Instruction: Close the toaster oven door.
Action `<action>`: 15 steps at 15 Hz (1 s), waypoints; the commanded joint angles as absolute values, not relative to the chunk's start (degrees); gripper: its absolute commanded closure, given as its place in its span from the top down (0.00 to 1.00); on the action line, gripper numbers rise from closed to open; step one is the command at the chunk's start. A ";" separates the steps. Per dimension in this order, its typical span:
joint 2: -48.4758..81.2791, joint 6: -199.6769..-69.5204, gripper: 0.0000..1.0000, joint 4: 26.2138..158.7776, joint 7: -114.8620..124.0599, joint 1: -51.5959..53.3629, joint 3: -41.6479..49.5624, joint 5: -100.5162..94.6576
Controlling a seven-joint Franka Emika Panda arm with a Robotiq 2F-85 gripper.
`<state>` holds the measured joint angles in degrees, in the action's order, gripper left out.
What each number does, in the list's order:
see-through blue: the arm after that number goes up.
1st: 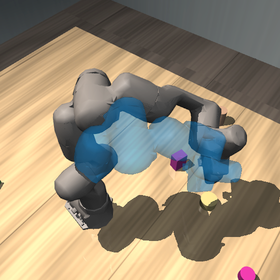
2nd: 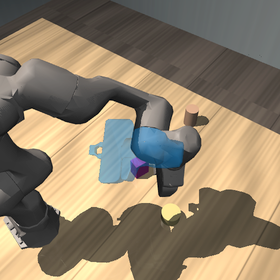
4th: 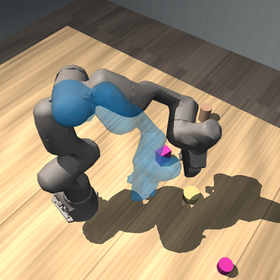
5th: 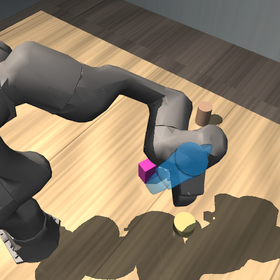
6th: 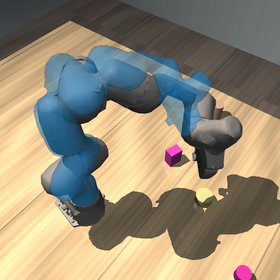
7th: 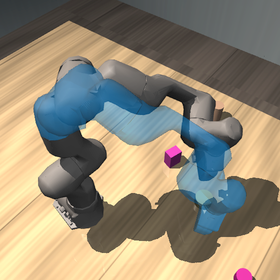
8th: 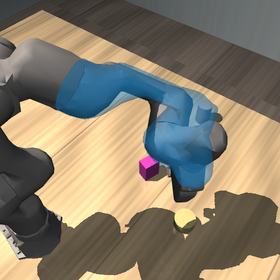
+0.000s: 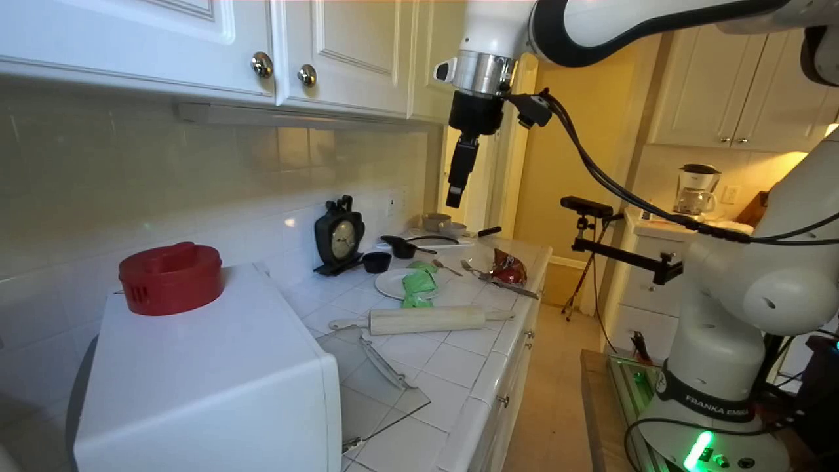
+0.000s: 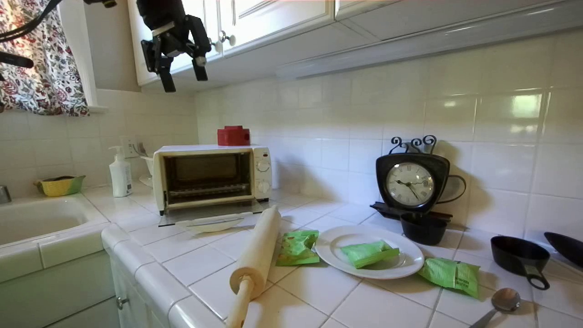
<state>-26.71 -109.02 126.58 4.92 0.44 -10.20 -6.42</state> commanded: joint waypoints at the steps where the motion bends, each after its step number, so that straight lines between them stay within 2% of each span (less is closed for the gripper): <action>1: -26.54 -108.82 1.00 126.42 5.43 1.81 -9.11 -7.00; 8: -27.47 -110.09 1.00 127.90 7.57 2.07 -9.07 -5.50; 15: -32.64 -115.91 1.00 138.68 21.56 1.86 -9.25 2.57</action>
